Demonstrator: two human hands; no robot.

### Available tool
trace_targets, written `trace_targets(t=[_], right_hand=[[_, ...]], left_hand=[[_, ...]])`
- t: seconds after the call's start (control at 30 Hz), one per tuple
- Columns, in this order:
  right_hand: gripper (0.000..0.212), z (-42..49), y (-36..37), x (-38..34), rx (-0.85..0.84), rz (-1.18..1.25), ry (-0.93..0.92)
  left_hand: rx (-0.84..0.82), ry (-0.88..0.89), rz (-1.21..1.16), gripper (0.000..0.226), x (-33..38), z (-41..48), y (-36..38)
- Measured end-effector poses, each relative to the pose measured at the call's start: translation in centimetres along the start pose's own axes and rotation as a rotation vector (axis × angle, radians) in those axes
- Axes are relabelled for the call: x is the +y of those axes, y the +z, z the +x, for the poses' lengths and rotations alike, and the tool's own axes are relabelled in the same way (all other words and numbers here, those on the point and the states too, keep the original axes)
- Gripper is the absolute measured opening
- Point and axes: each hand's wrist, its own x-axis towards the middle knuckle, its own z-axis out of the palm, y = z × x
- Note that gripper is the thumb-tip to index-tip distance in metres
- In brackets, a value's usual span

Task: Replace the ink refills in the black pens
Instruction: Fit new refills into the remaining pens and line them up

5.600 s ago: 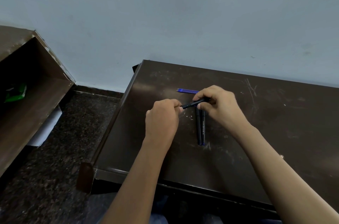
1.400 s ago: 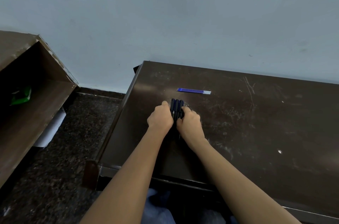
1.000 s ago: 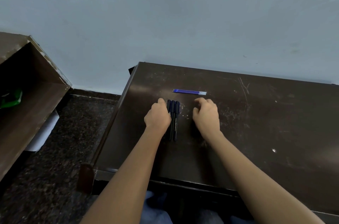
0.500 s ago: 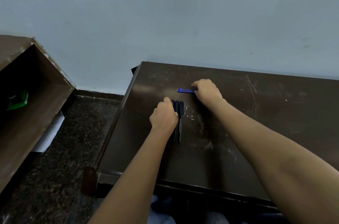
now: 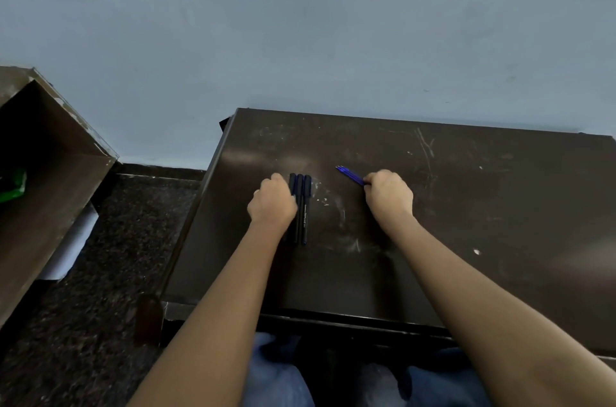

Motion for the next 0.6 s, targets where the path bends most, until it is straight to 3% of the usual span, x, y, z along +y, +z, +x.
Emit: trace_targets(t=[0.33,0.6], right_hand=[[0.022,-4.8,0.1,2.1,0.117,0.121,0.247],[0.021,-5.0,0.3,1.3,0.11,0.135,0.283]], left_hand=[[-0.065,0.045,-0.015,0.038,-0.7,0.3,0.9],[-0.056,0.062,-0.023,0.039,-0.8,0.7,1.3]])
